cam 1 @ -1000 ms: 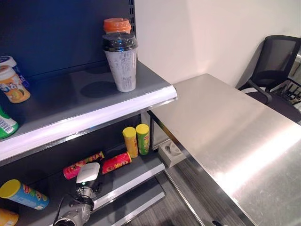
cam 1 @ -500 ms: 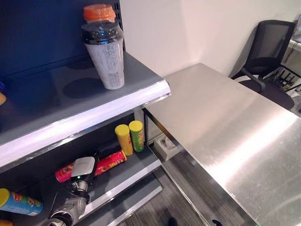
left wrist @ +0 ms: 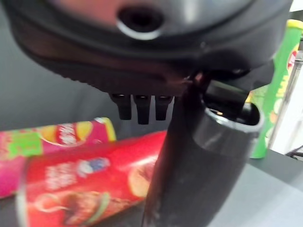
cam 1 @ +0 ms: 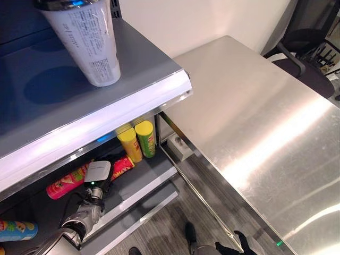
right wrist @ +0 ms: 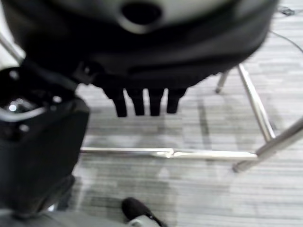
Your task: Put the goods on the table back onto the shelves and tidy them up.
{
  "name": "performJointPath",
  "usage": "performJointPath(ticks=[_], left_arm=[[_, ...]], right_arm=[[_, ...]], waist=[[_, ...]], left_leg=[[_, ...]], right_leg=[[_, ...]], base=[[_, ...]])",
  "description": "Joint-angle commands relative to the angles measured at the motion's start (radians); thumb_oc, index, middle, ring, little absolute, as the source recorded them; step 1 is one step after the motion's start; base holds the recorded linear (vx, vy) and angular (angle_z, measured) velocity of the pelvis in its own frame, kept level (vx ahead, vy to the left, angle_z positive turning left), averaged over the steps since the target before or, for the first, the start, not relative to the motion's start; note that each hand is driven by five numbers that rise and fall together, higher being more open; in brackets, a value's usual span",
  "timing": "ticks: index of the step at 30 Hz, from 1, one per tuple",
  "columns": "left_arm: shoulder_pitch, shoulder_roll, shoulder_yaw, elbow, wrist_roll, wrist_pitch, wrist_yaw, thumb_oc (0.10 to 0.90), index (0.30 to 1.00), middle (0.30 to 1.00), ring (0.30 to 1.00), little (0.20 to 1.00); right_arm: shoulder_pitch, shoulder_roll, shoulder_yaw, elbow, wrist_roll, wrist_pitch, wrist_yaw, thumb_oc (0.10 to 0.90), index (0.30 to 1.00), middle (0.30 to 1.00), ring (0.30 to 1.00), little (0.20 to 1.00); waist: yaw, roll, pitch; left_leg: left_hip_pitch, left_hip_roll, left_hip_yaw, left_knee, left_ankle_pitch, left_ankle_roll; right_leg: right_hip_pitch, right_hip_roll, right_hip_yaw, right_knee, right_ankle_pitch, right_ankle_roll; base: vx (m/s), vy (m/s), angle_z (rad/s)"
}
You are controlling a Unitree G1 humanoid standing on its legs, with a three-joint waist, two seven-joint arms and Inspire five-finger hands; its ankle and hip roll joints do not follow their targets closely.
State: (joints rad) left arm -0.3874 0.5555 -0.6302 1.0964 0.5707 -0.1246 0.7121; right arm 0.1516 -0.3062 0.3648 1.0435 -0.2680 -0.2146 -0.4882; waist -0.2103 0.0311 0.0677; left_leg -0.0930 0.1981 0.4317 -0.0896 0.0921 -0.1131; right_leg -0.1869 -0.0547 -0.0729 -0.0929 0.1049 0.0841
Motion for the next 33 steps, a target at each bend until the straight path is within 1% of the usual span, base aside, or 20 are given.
performJointPath(ticks=[1, 6, 7, 14, 16, 19, 20, 21, 22, 29, 32, 33], left_arm=[[-0.139, 0.064, 0.045, 0.015, -0.019, -0.006, 0.047, 0.800, 0.900, 0.900, 0.900, 0.900], [-0.157, 0.040, 0.027, 0.027, -0.021, -0.009, 0.038, 0.800, 0.900, 0.900, 0.900, 0.900], [-0.165, 0.031, 0.019, 0.036, -0.026, -0.011, 0.033, 0.800, 0.900, 0.900, 0.900, 0.900], [-0.175, 0.014, 0.024, 0.065, -0.050, -0.013, 0.020, 0.800, 0.900, 0.900, 0.900, 0.900], [-0.187, 0.016, 0.032, 0.100, -0.062, -0.008, 0.013, 0.800, 0.900, 0.900, 0.900, 0.900], [-0.197, 0.022, 0.037, 0.111, -0.071, -0.005, 0.011, 0.800, 0.900, 0.900, 0.900, 0.900], [-0.204, 0.028, 0.040, 0.116, -0.080, -0.004, 0.009, 0.676, 0.714, 0.714, 0.714, 0.714], [-0.206, 0.033, 0.044, 0.115, -0.083, -0.003, 0.008, 0.577, 0.566, 0.566, 0.566, 0.566], [-0.204, 0.035, 0.048, 0.117, -0.086, -0.005, 0.007, 0.400, 0.300, 0.300, 0.300, 0.300], [-0.188, 0.039, 0.067, 0.102, -0.106, -0.007, 0.006, 0.400, 0.300, 0.300, 0.300, 0.300], [-0.171, 0.040, 0.108, 0.070, -0.144, -0.017, 0.071, 0.400, 0.300, 0.300, 0.300, 0.300], [-0.170, 0.040, 0.109, 0.070, -0.144, -0.016, 0.071, 0.400, 0.300, 0.300, 0.300, 0.300]], right_arm=[[-0.004, -0.023, 0.016, -0.031, 0.030, -0.035, -0.054, 0.800, 0.900, 0.900, 0.900, 0.900], [-0.016, -0.031, 0.015, -0.042, 0.042, -0.039, -0.062, 0.800, 0.900, 0.900, 0.900, 0.900], [-0.022, -0.033, 0.016, -0.051, 0.049, -0.042, -0.063, 0.800, 0.900, 0.900, 0.900, 0.900], [-0.029, -0.035, 0.022, -0.067, 0.059, -0.049, -0.069, 0.800, 0.900, 0.900, 0.900, 0.900], [-0.038, -0.037, 0.027, -0.077, 0.065, -0.057, -0.072, 0.800, 0.900, 0.900, 0.900, 0.900], [-0.042, -0.036, 0.026, -0.085, 0.074, -0.061, -0.074, 0.800, 0.900, 0.900, 0.900, 0.900], [-0.045, -0.035, 0.027, -0.087, 0.084, -0.063, -0.072, 0.800, 0.900, 0.900, 0.900, 0.900], [-0.046, -0.033, 0.028, -0.088, 0.088, -0.064, -0.072, 0.800, 0.900, 0.900, 0.900, 0.900], [-0.045, -0.031, 0.029, -0.087, 0.090, -0.065, -0.072, 0.800, 0.900, 0.900, 0.900, 0.900], [-0.035, -0.022, 0.017, -0.082, 0.106, -0.066, -0.073, 0.800, 0.900, 0.900, 0.900, 0.900], [-0.021, -0.014, 0.023, -0.101, 0.101, -0.069, -0.082, 0.800, 0.900, 0.900, 0.900, 0.900], [-0.021, -0.014, 0.023, -0.101, 0.101, -0.069, -0.082, 0.800, 0.900, 0.900, 0.900, 0.900]], waist=[[-0.005, -0.045, 0.003], [-0.008, -0.049, 0.023], [-0.010, -0.050, 0.034], [-0.011, -0.061, 0.054], [-0.012, -0.073, 0.072], [-0.014, -0.080, 0.082], [-0.014, -0.085, 0.088], [-0.013, -0.088, 0.090], [-0.013, -0.090, 0.091], [-0.003, -0.099, 0.082], [0.004, -0.101, 0.072], [0.003, -0.101, 0.072]], left_leg=[[0.068, 0.025, 0.007, 0.002, -0.023, -0.054], [0.054, 0.031, 0.007, 0.002, -0.016, -0.054], [0.046, 0.034, 0.009, 0.002, -0.012, -0.055], [0.027, 0.042, 0.008, 0.002, -0.004, -0.057], [0.008, 0.049, 0.007, 0.002, 0.004, -0.059], [-0.002, 0.051, 0.006, 0.002, 0.009, -0.060], [-0.014, 0.055, 0.005, 0.002, 0.013, -0.060], [-0.017, 0.057, 0.005, 0.002, 0.015, -0.061], [-0.020, 0.059, 0.005, 0.002, 0.017, -0.062], [-0.019, 0.066, 0.004, 0.002, 0.014, -0.061], [-0.012, 0.063, 0.001, 0.002, 0.012, -0.061], [-0.012, 0.063, 0.001, 0.002, 0.012, -0.061]], right_leg=[[-0.012, -0.014, -0.020, 0.016, 0.036, 0.085], [-0.028, -0.007, -0.015, 0.019, 0.038, 0.082], [-0.038, -0.004, -0.012, 0.020, 0.042, 0.083], [-0.059, 0.000, -0.009, 0.021, 0.048, 0.080], [-0.078, 0.007, -0.005, 0.023, 0.055, 0.079], [-0.088, 0.011, -0.004, 0.023, 0.060, 0.079], [-0.098, 0.014, -0.003, 0.022, 0.065, 0.080], [-0.102, 0.015, -0.003, 0.022, 0.066, 0.079], [-0.104, 0.016, -0.005, 0.022, 0.067, 0.079], [-0.100, 0.018, -0.009, 0.021, 0.064, 0.077], [-0.091, 0.018, -0.015, 0.020, 0.058, 0.074], [-0.091, 0.018, -0.015, 0.020, 0.058, 0.074]], base=[[0.00, 0.000, 0.00], [-0.01, -0.004, 0.00], [-0.06, -0.021, 0.00], [-0.02, -0.013, -0.01], [-0.06, -0.034, -0.01], [-0.05, -0.025, -0.03], [-0.04, -0.034, -0.03], [-0.04, -0.044, -0.02], [-0.01, -0.032, -0.02], [0.00, -0.016, 0.00], [0.01, -0.008, 0.01], [0.01, -0.005, 0.08]])
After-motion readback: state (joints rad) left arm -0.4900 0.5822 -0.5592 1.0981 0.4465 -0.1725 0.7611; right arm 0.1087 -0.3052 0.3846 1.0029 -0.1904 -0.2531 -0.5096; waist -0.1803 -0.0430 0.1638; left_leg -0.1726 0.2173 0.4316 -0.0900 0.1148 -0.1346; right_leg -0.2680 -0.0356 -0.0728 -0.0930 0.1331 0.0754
